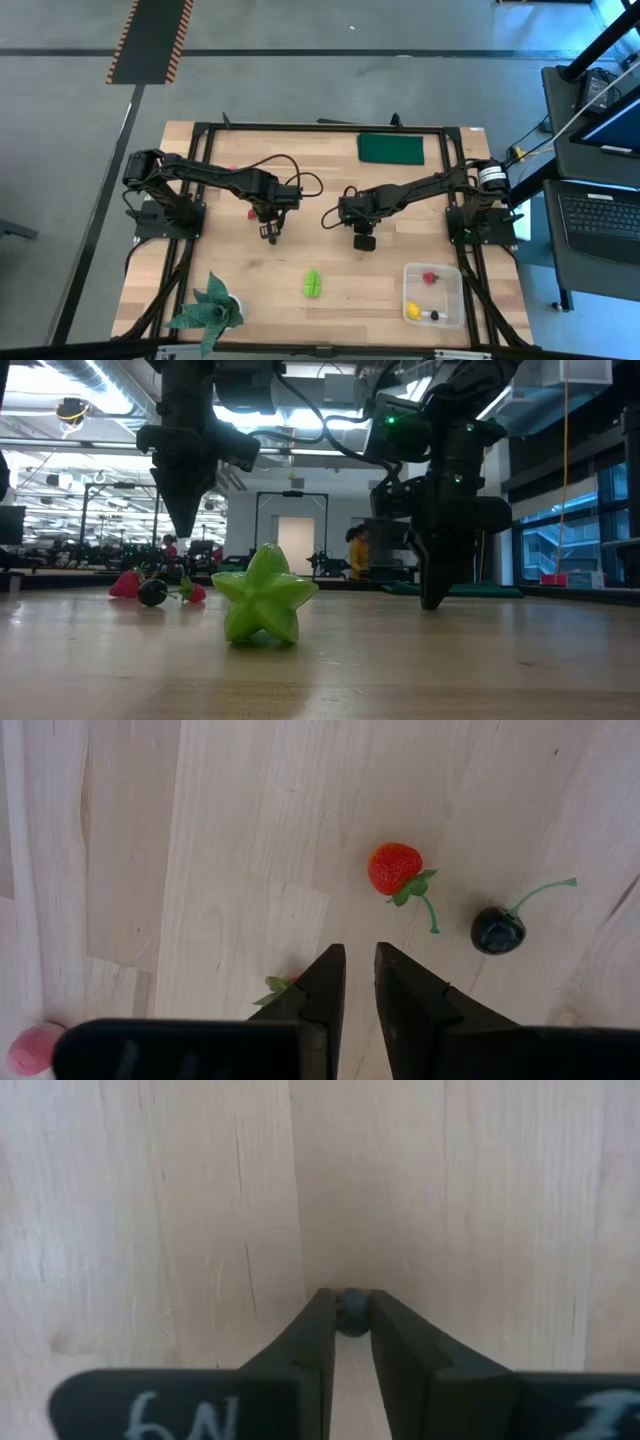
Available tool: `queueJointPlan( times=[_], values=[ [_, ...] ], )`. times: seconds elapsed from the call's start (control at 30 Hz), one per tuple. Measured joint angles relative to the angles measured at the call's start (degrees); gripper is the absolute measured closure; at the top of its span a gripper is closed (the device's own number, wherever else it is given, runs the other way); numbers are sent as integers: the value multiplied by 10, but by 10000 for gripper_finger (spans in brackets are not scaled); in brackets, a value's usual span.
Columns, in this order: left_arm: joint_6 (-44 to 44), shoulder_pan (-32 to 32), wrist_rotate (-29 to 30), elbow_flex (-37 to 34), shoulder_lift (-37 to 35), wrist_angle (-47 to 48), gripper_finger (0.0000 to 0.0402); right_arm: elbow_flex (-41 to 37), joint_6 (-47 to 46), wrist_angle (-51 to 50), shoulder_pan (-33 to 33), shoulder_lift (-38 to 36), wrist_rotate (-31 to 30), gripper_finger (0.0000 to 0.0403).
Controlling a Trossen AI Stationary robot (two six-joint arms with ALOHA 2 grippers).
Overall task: Pick and placing Produce into tupperware
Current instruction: Put the blueberry into the transparent bin
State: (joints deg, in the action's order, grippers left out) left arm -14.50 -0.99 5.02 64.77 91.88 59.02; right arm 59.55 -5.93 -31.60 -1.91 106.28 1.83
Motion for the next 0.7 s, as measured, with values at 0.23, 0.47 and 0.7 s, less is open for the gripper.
queueJointPlan(
  times=[0.23, 0.47, 0.7],
  values=[
    [0, 0, 0, 0, 0, 0, 337, -6, -51, -73, -2, -53, 29, 346],
    [1, 0, 0, 0, 0, -4, 328, -2, -212, -178, -18, -167, 85, 347],
    [1, 0, 0, 0, 0, -14, 333, -1, -443, -240, -93, -297, 107, 347]
  ],
)
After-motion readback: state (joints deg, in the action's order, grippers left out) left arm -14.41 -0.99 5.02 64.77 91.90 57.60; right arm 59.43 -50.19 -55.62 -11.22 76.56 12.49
